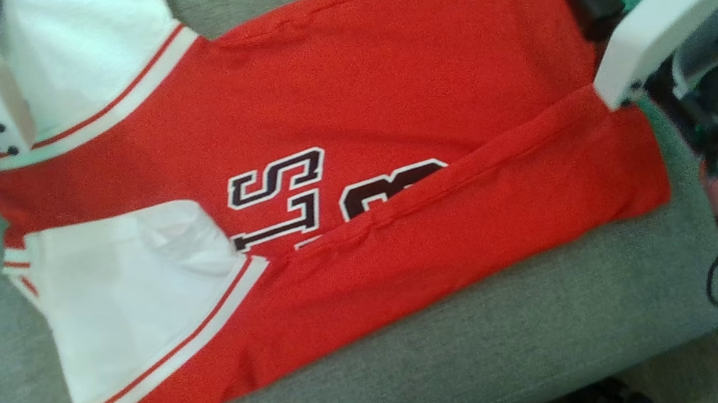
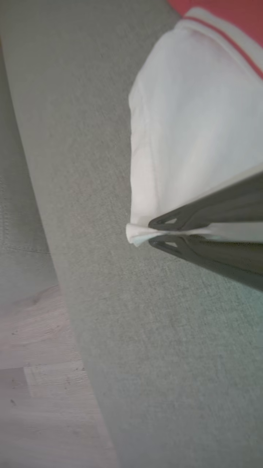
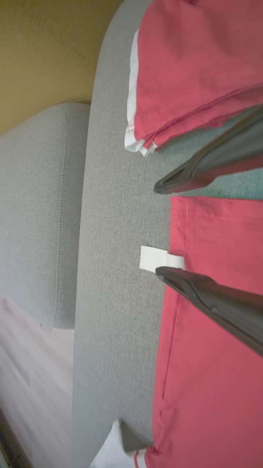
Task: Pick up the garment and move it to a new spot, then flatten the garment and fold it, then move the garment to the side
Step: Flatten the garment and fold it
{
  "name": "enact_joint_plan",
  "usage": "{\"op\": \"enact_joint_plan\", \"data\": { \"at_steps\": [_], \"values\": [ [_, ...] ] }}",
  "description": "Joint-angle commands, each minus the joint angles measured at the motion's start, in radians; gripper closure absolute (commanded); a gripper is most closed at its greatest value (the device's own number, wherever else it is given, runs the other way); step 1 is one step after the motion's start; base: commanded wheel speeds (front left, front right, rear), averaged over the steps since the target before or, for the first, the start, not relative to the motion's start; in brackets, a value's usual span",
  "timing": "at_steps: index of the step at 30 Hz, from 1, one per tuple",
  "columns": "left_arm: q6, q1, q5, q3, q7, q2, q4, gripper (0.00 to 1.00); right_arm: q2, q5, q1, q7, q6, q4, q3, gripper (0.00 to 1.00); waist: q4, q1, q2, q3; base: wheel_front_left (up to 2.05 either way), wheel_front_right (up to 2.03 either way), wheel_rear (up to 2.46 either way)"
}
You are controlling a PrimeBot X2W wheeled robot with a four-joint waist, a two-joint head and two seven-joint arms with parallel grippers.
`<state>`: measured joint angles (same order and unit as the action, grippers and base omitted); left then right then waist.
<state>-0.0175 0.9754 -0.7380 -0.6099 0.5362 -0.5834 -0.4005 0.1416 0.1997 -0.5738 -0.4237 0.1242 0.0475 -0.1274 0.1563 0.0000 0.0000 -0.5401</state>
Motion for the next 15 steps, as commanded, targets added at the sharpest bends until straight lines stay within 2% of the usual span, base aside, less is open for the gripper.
{"op": "enact_joint_plan", "data": {
  "at_steps": [1, 9, 15],
  "values": [
    [0.0, 0.028, 0.01, 0.047, -0.021, -0.034, 0.042, 1.0, 0.013, 0.001, -0.029, -0.018, 0.007, -0.017, -0.013, 0.0, -0.023, 0.0, 0.0, 0.017, 0.0, 0.0, 0.0],
    [0.021, 0.019, 0.024, 0.038, -0.132, 0.01, 0.162, 1.0, 0.078, -0.01, -0.143, -0.152, 0.007, 0.186, 0.029, 0.0, -0.109, 0.0, 0.0, 0.042, 0.0, 0.0, 0.0],
    [0.019, 0.001, 0.029, 0.025, -0.161, 0.028, 0.245, 1.0, 0.085, -0.012, -0.184, -0.193, 0.007, 0.309, 0.077, 0.0, -0.145, 0.0, 0.0, 0.031, 0.0, 0.0, 0.0]
  ]
}}
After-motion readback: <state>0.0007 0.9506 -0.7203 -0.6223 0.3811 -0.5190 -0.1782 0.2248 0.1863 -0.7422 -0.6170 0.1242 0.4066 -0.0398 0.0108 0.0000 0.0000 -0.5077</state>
